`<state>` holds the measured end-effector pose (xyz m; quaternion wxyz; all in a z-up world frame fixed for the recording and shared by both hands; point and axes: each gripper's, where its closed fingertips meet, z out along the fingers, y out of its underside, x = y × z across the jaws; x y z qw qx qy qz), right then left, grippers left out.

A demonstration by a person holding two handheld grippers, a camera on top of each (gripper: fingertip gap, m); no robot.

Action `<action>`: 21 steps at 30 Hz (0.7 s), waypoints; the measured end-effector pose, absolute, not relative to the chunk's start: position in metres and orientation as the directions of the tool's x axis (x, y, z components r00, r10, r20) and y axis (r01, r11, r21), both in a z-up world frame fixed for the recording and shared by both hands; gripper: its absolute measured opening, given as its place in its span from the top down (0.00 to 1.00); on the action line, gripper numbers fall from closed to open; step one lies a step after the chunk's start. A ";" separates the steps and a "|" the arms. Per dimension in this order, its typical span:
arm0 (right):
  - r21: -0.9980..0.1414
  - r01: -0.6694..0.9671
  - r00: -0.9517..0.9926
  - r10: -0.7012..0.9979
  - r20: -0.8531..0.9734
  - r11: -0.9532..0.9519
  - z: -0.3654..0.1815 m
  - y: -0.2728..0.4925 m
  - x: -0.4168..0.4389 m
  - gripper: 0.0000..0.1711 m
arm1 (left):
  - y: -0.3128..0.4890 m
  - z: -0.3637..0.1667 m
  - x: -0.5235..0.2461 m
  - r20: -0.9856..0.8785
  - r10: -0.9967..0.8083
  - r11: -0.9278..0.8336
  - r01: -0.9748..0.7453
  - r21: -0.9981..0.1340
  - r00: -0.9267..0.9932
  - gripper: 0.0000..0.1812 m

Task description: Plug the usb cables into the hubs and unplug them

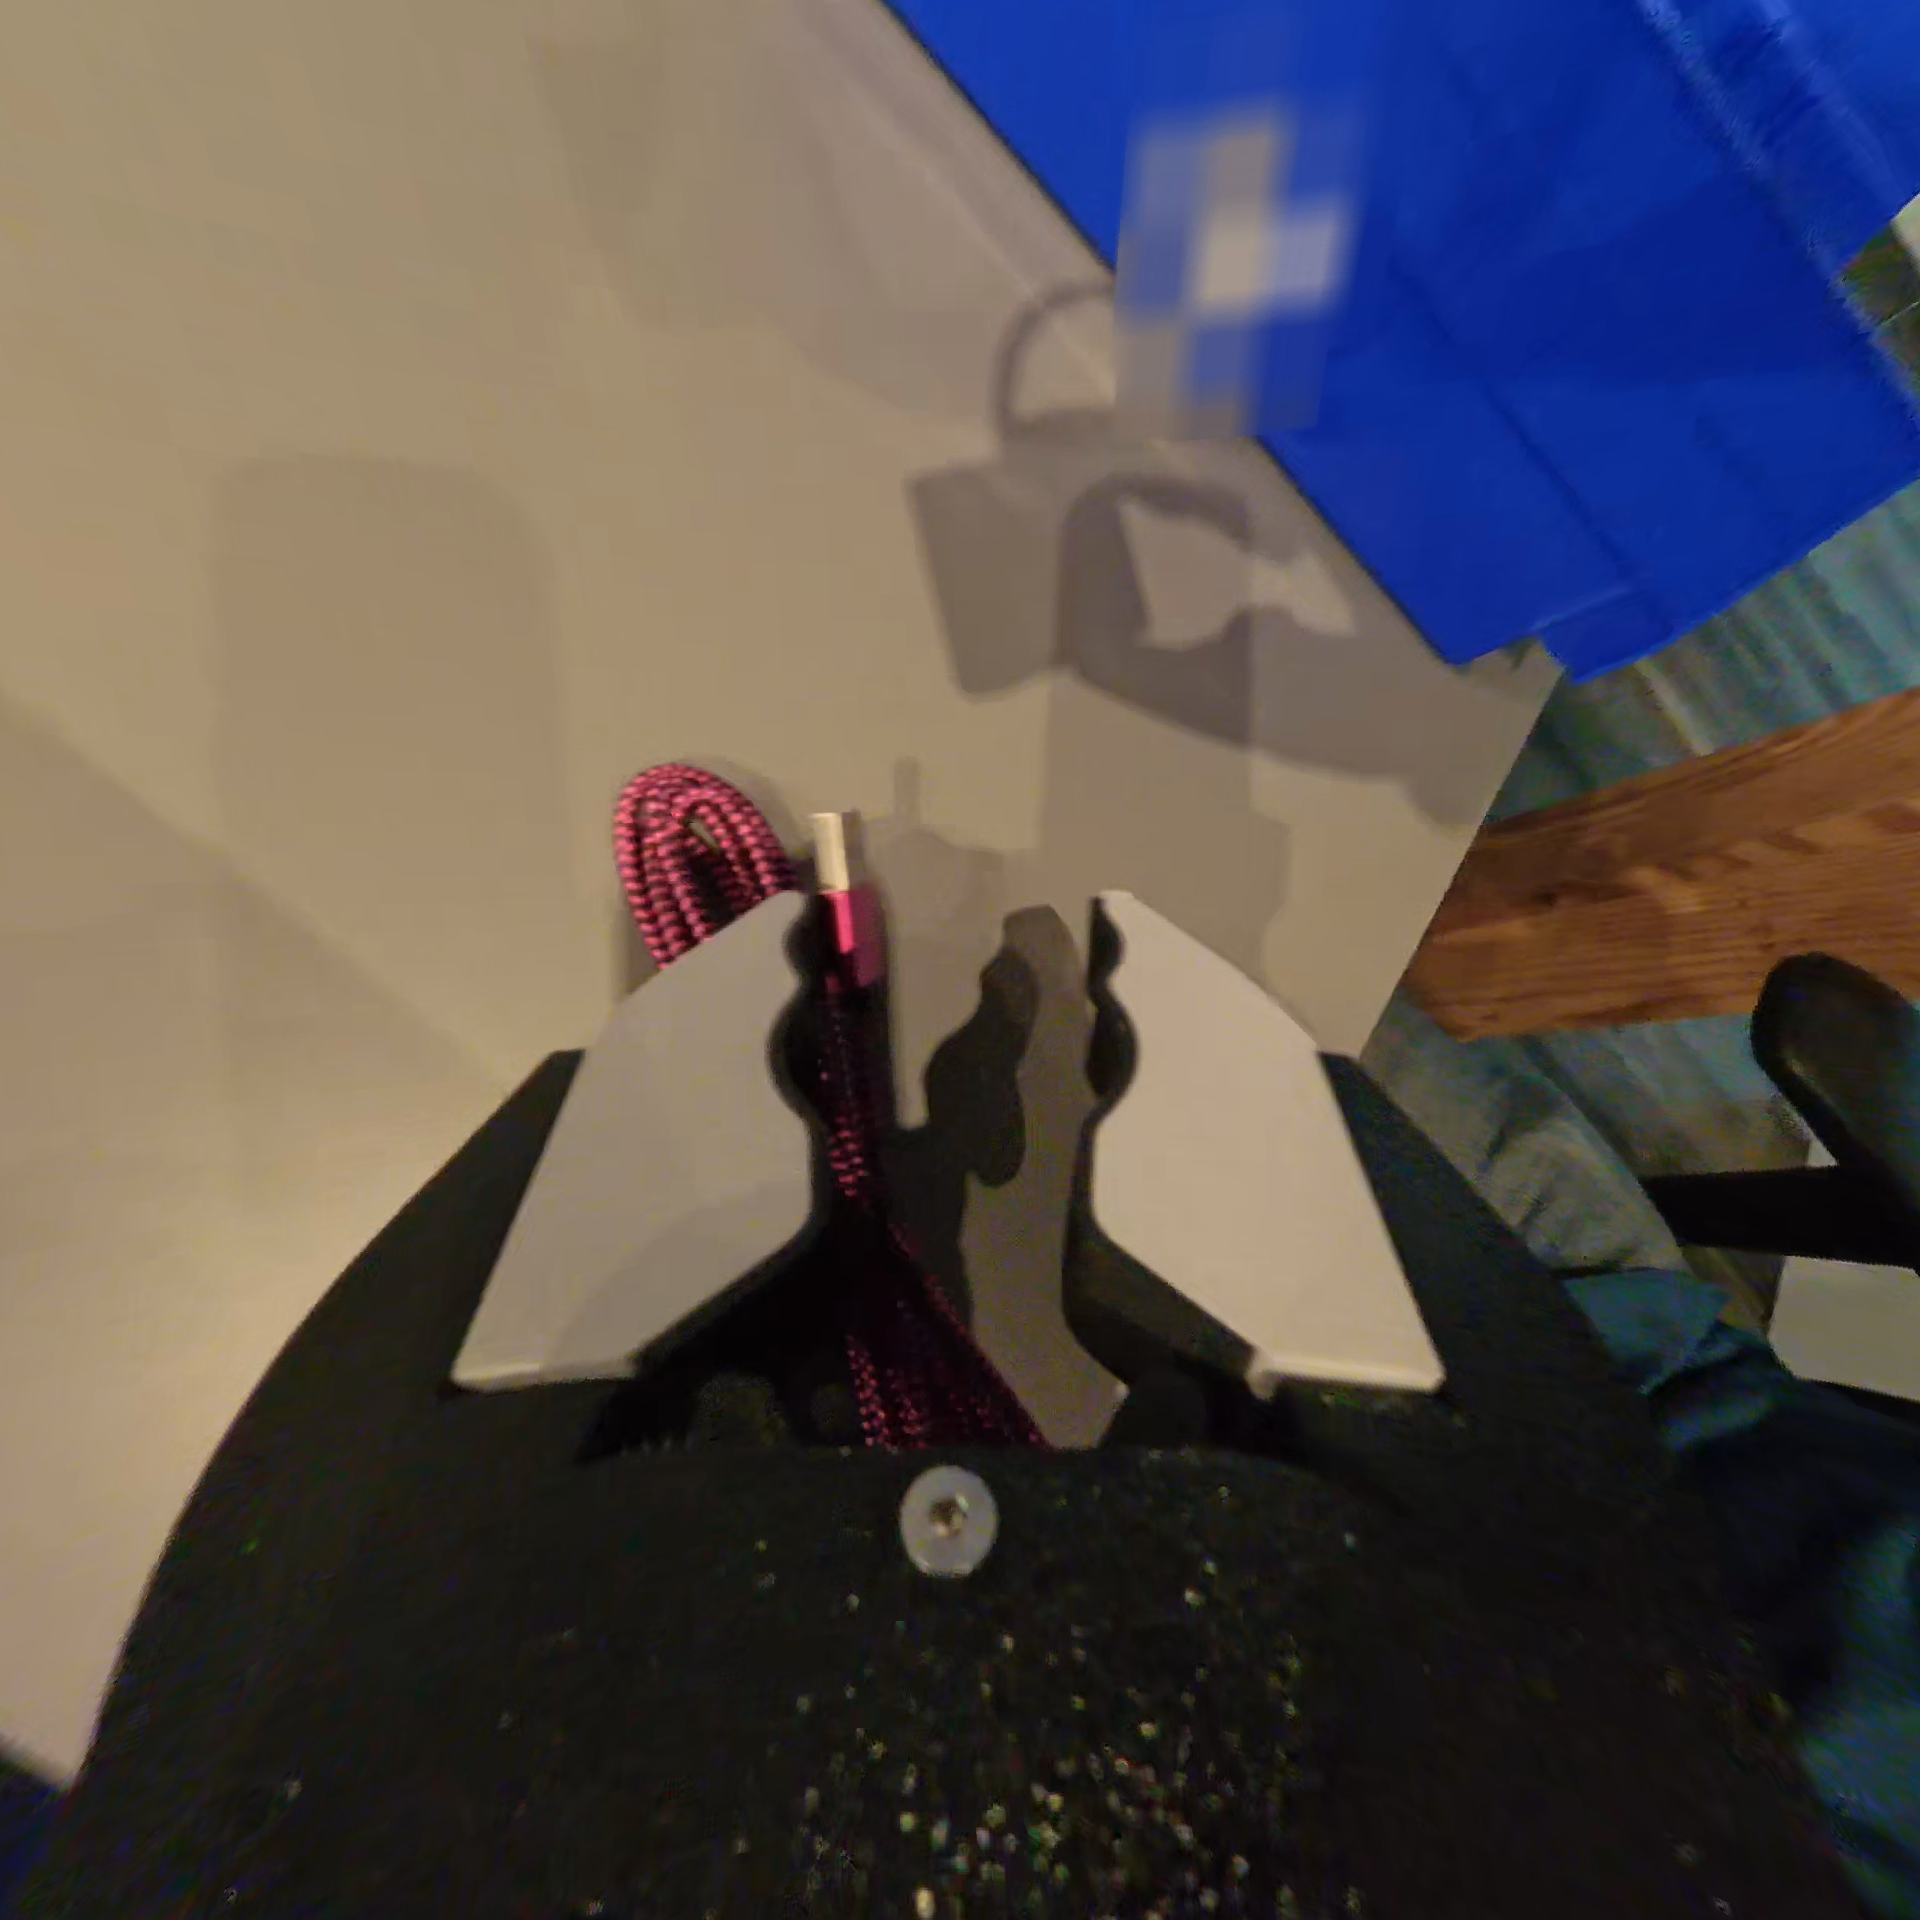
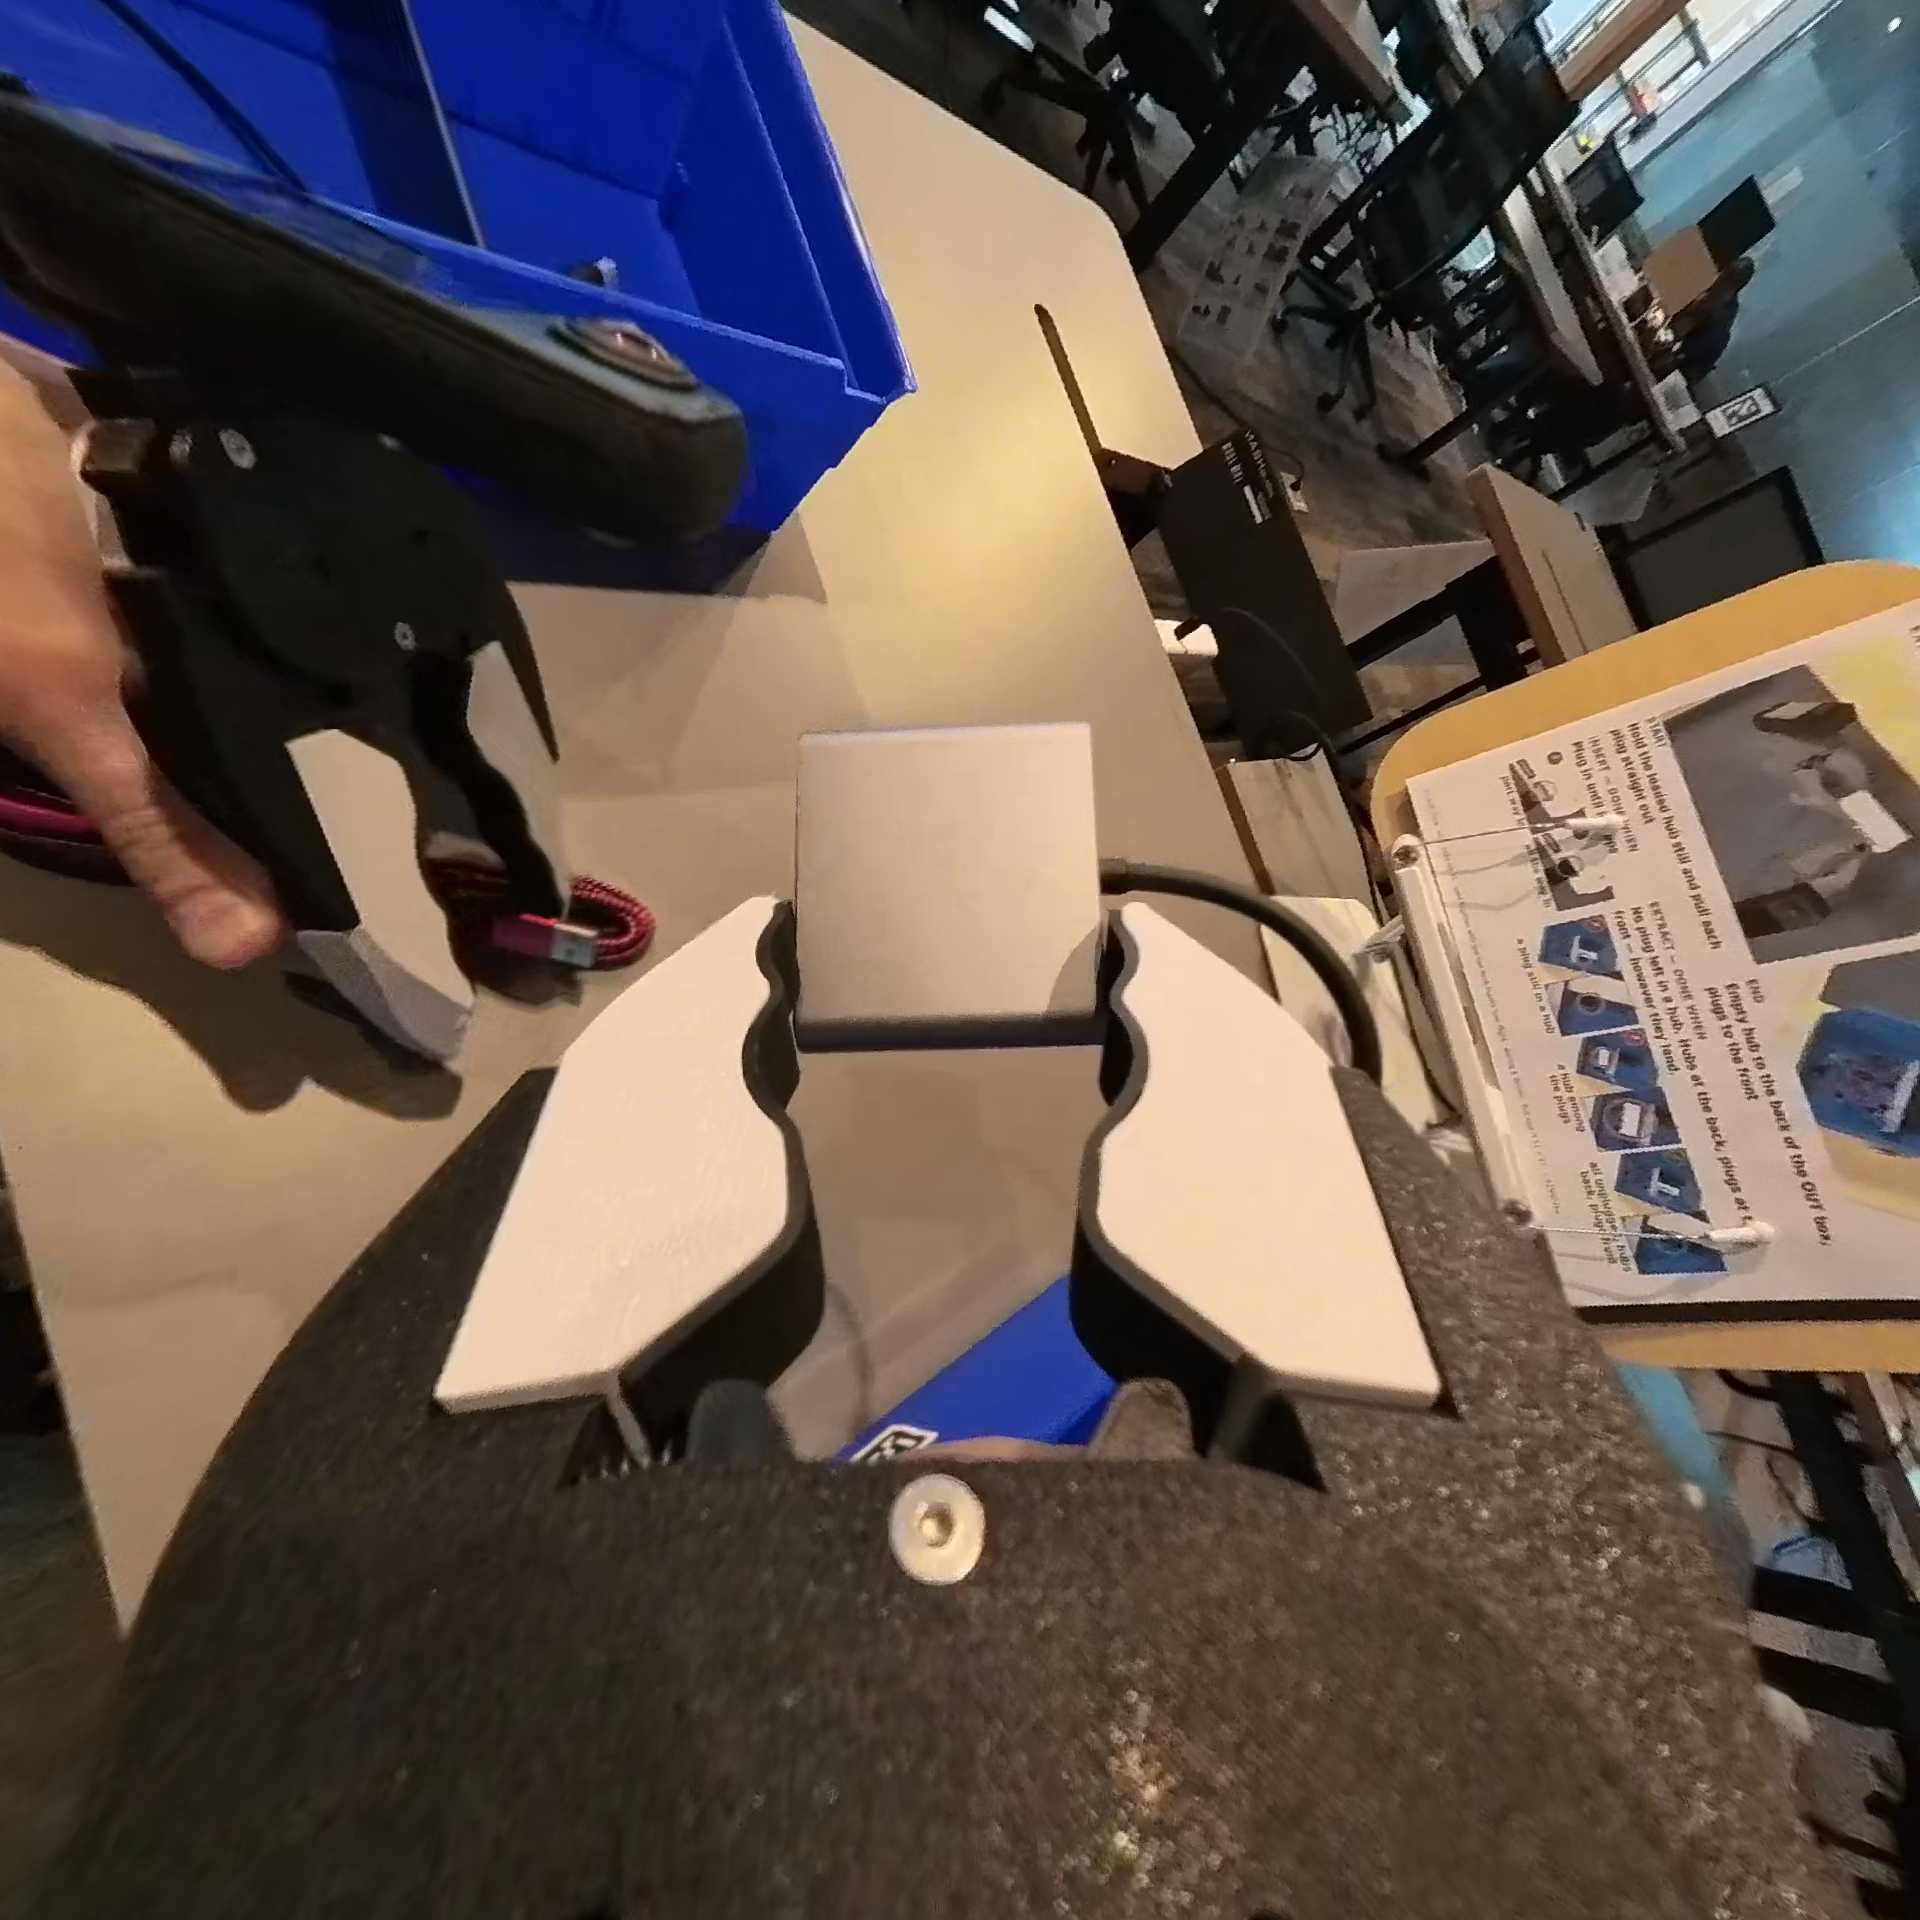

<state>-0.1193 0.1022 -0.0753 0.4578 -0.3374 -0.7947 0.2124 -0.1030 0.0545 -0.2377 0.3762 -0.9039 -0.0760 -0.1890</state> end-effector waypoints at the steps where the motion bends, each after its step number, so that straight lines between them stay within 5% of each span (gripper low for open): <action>1: -0.654 0.352 -0.359 0.742 0.566 0.670 -0.077 0.103 -0.122 0.68 | 0.056 -0.232 -0.105 0.400 -0.006 -0.683 0.288 -0.671 0.917 0.65; 8: -0.684 0.478 -0.421 0.827 0.373 0.552 -0.114 0.104 -0.154 0.68 | 0.045 -0.146 -0.105 0.489 -0.142 -0.472 0.376 -0.798 0.860 0.55; 21: -0.418 0.811 -0.411 0.907 0.088 0.409 -0.242 0.077 -0.199 0.67 | -0.078 0.013 -0.176 0.238 0.019 -0.056 0.239 -0.969 0.971 0.59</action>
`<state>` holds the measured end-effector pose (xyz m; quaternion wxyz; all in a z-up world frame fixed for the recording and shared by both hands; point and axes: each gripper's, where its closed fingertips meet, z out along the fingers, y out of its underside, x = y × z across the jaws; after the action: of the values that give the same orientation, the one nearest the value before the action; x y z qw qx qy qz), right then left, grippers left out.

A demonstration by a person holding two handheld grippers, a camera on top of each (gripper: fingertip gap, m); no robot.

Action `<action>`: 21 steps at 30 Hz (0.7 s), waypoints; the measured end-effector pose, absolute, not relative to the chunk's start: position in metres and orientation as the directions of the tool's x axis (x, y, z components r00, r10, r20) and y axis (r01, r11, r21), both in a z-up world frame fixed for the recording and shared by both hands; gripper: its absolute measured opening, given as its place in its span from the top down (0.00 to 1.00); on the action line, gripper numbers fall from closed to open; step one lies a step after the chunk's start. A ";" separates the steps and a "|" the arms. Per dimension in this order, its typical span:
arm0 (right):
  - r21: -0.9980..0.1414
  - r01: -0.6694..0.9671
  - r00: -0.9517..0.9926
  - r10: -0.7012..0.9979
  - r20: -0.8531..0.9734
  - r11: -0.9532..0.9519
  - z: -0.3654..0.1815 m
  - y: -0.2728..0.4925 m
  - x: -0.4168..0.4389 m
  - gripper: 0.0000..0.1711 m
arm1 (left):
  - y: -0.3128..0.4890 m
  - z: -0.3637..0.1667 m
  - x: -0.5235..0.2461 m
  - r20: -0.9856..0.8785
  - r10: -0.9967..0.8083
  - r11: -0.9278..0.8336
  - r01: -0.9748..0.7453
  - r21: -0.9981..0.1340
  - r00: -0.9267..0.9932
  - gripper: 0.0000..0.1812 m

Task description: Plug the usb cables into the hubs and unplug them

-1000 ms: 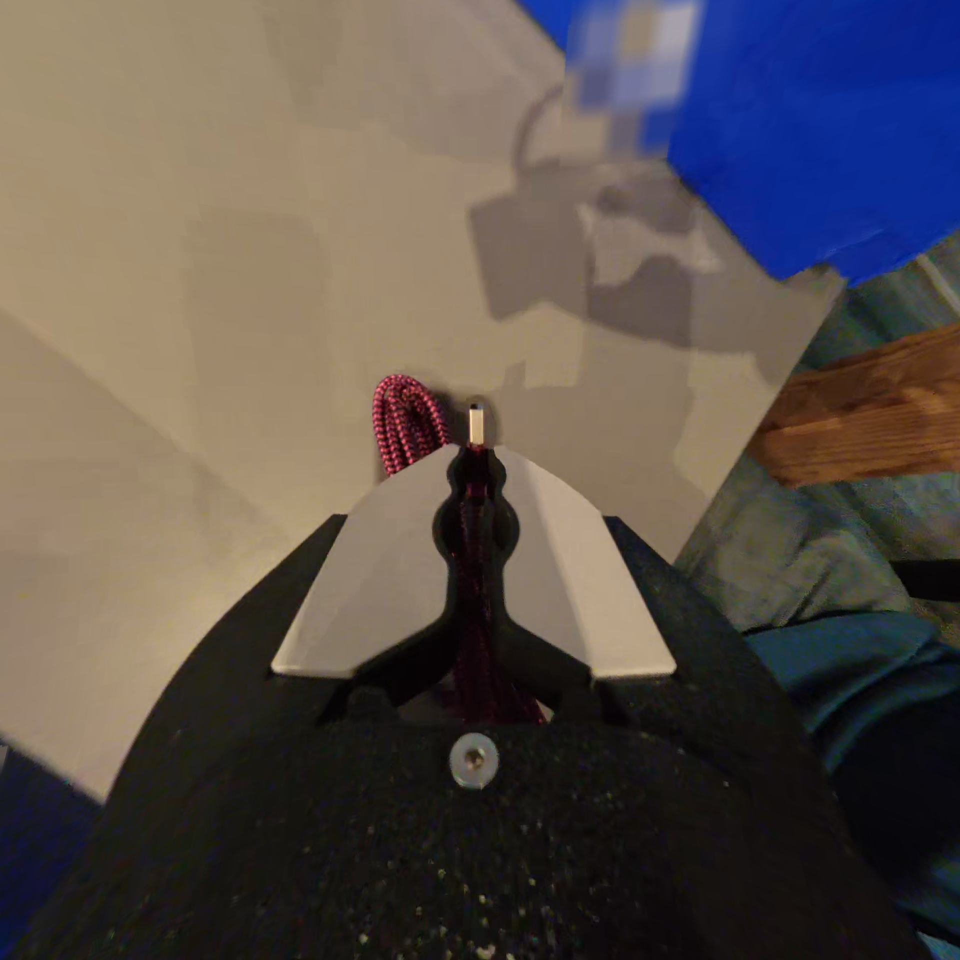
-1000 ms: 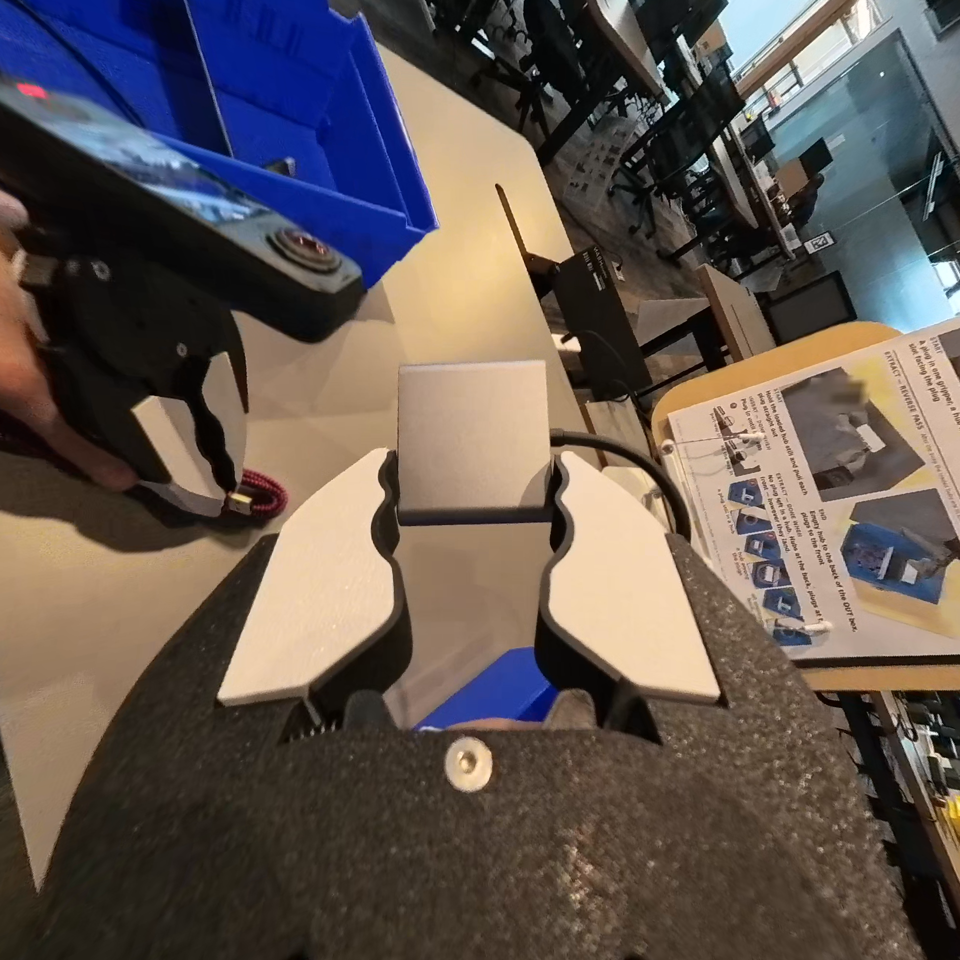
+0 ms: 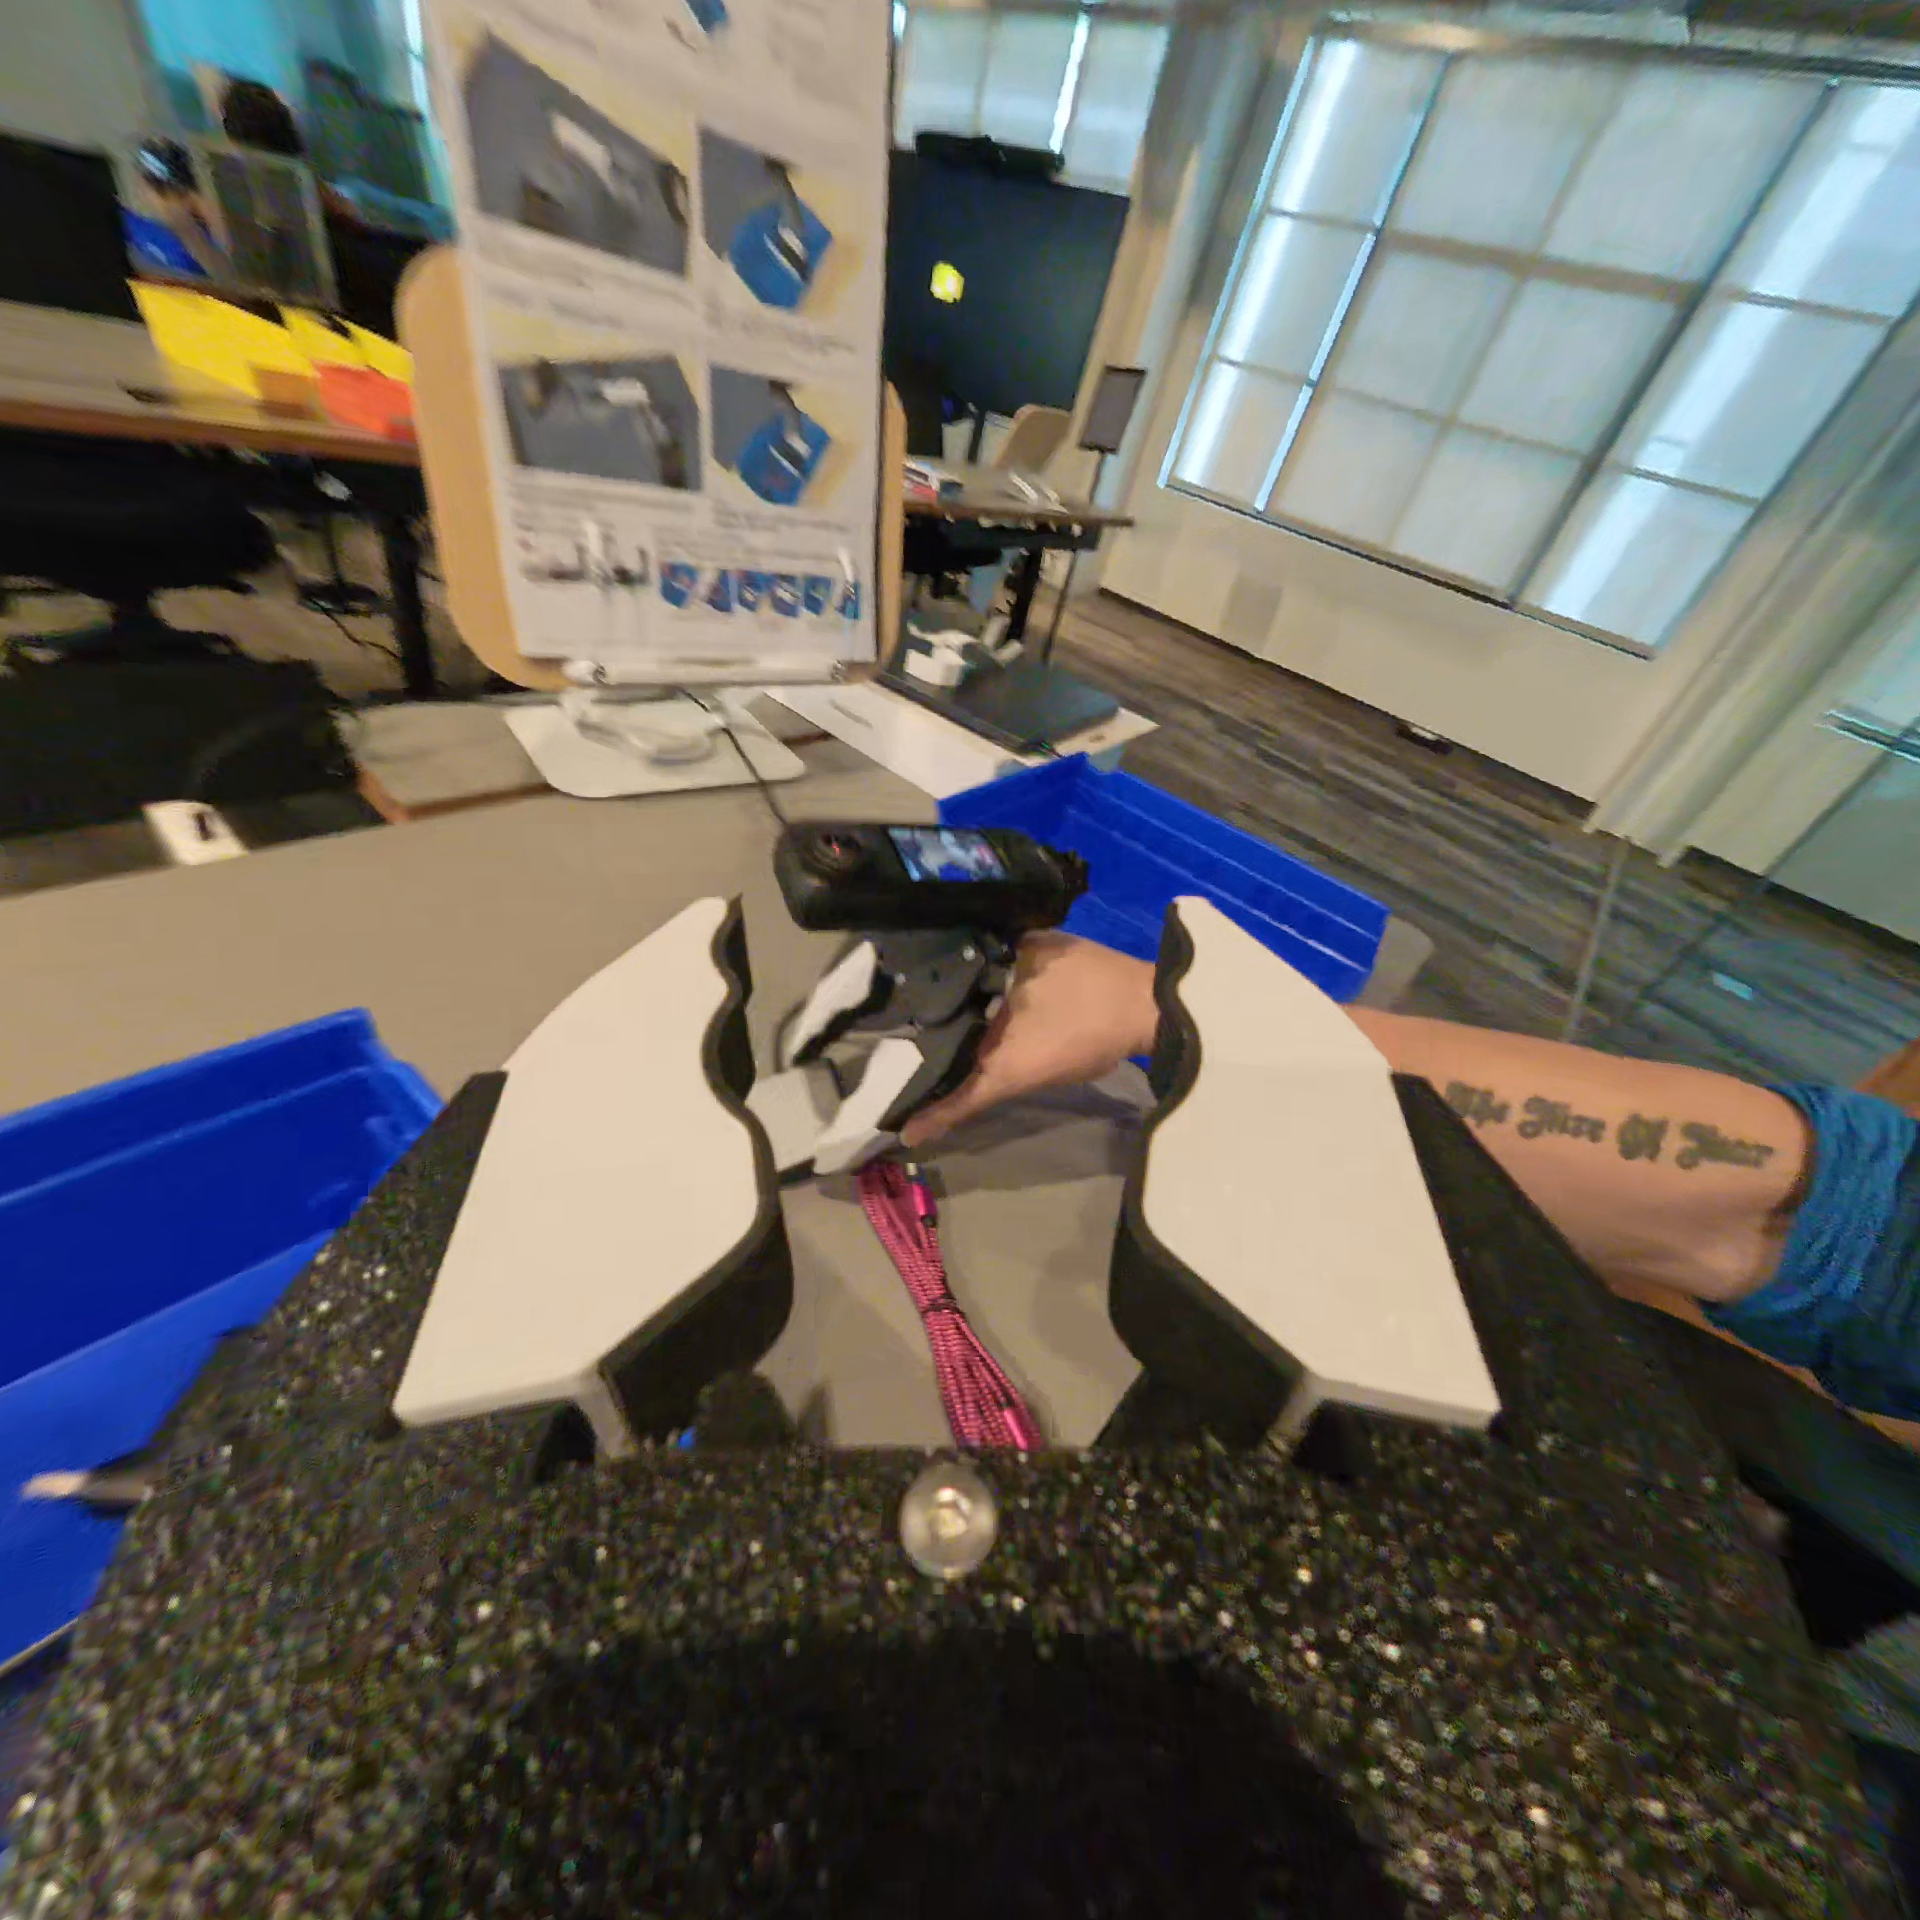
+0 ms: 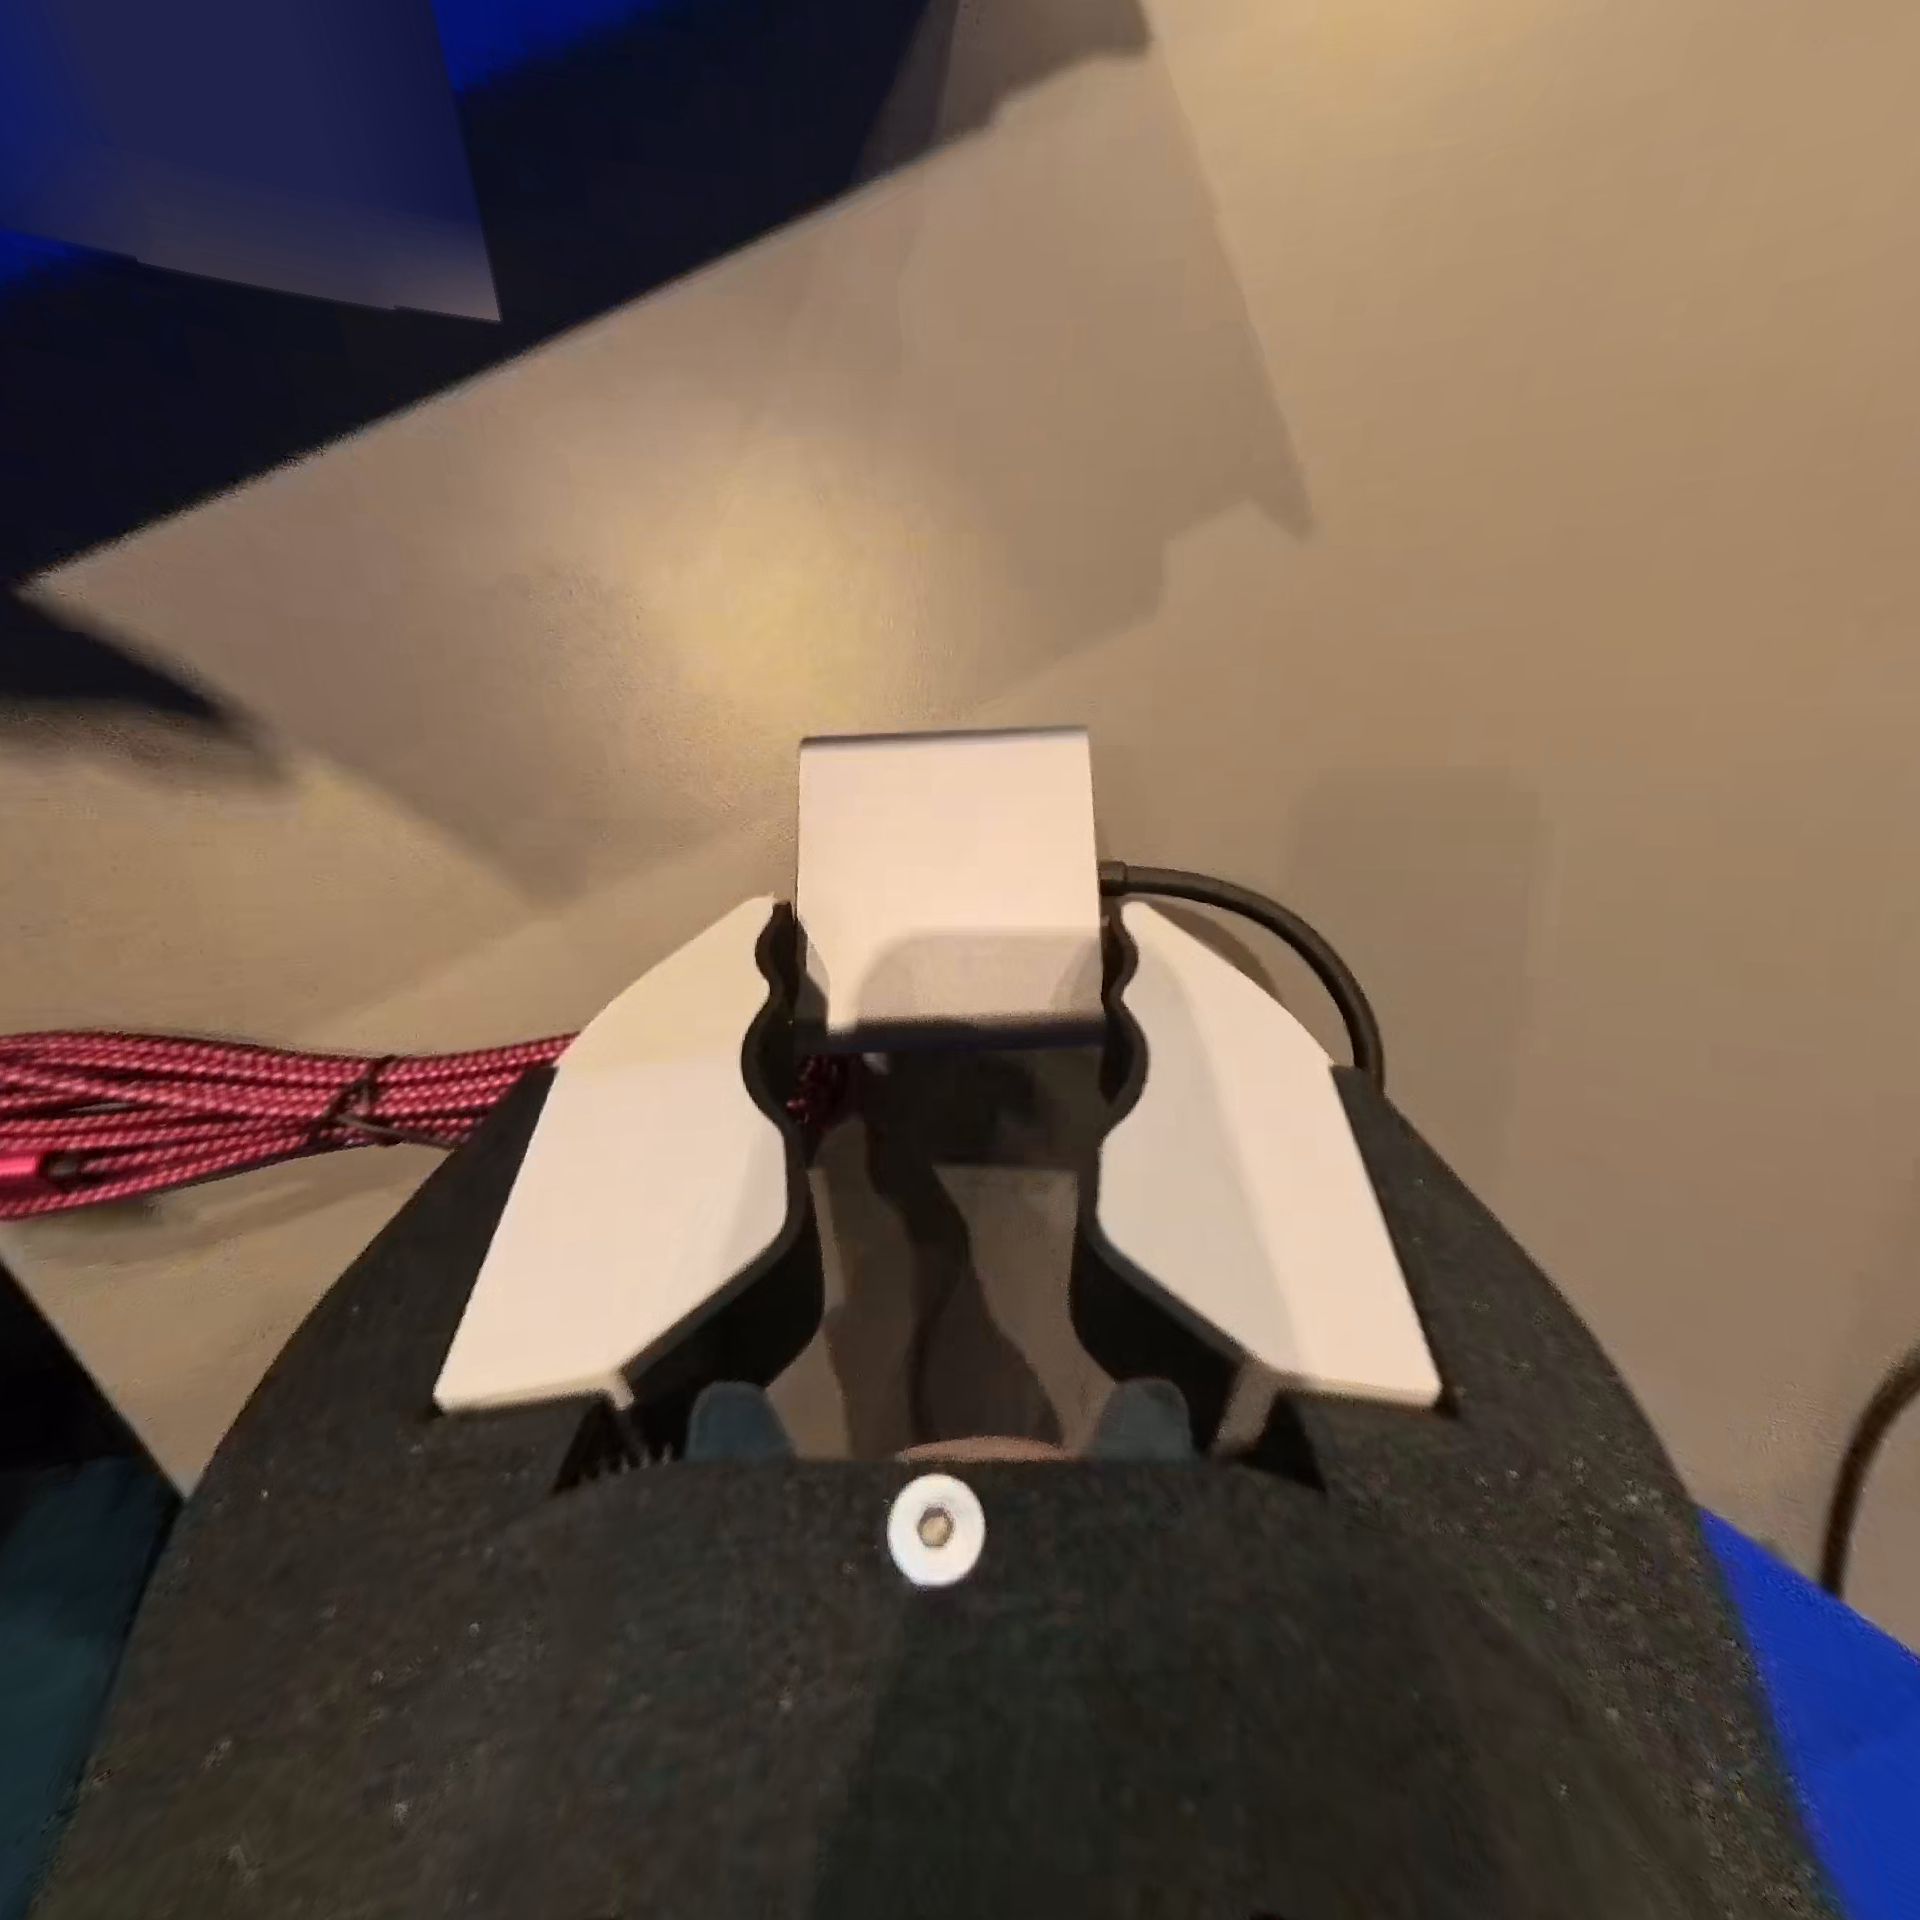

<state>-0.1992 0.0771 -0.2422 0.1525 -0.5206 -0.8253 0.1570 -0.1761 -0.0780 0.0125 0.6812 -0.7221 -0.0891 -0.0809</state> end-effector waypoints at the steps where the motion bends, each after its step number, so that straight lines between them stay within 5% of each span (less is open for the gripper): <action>1: -0.404 0.819 -0.412 0.908 0.080 0.407 -0.248 0.077 -0.199 0.67 | -0.085 0.016 -0.182 0.223 0.051 -0.044 0.226 -0.973 0.973 0.59; 7: -0.400 0.823 -0.429 0.903 0.026 0.403 -0.261 0.070 -0.197 0.67 | -0.108 0.027 -0.201 0.220 0.101 0.007 0.220 -0.975 0.970 0.58; 14: -0.428 0.788 -0.460 0.885 0.068 0.442 -0.233 0.073 -0.194 0.47 | -0.113 0.029 -0.204 0.205 0.108 0.008 0.205 -0.979 0.973 0.58; 18: -0.439 0.606 -0.700 0.707 0.104 0.664 -0.199 0.046 -0.165 0.48 | -0.117 0.034 -0.203 0.196 0.103 0.021 0.195 -0.981 0.975 0.59; 21: -0.384 0.374 -0.875 0.458 0.155 0.844 -0.194 0.014 -0.133 0.59 | -0.120 0.040 -0.201 0.196 0.092 0.039 0.193 -0.980 0.976 0.60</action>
<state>-0.1328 0.0144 -0.1943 0.1210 -0.2186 -0.9526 0.1735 -0.2008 -0.1199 0.0398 0.7135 -0.6922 -0.1028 -0.0353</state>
